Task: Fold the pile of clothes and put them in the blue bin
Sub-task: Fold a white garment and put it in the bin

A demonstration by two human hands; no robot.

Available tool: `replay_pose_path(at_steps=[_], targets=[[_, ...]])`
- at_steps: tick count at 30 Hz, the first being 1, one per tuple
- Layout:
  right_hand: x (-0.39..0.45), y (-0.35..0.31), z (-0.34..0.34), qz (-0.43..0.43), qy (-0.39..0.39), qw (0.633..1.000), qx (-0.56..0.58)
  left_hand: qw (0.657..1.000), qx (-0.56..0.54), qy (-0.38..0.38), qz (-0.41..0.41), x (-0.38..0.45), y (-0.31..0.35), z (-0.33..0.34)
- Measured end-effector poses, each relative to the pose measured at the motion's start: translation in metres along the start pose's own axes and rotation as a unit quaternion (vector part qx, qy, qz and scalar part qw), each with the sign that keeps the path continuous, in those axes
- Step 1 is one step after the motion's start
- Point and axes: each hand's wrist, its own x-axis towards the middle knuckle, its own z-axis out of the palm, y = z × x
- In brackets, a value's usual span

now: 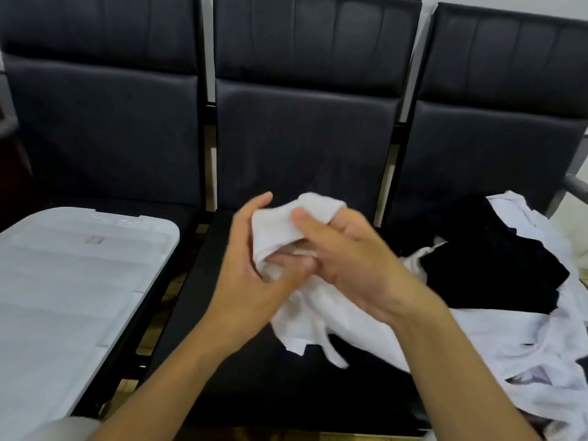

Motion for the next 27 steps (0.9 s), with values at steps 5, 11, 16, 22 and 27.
replay_pose_path(at_steps=[5, 11, 16, 22, 27], targets=[[0.016, 0.034, 0.001, -0.084, -0.002, 0.952, -0.295, 0.983, 0.170, 0.054, 0.048, 0.008, -0.017, -0.015], [0.021, 0.051, -0.010, -0.137, 0.086, 0.905, -0.392, 0.987, 0.161, 0.029, -0.001, 0.013, -0.022, -0.022], [0.014, 0.063, -0.033, 0.057, -0.104, 0.934, -0.338, 0.997, 0.079, 0.006, -0.018, 0.012, 0.003, -0.044], [0.003, 0.070, -0.087, 0.118, -0.041, 0.901, -0.414, 0.960, 0.008, 0.281, -0.001, 0.031, -0.016, -0.103], [-0.010, 0.068, -0.139, 0.159, 0.064, 0.849, -0.500, 0.888, 0.065, 0.451, -0.068, 0.036, -0.057, -0.177]])
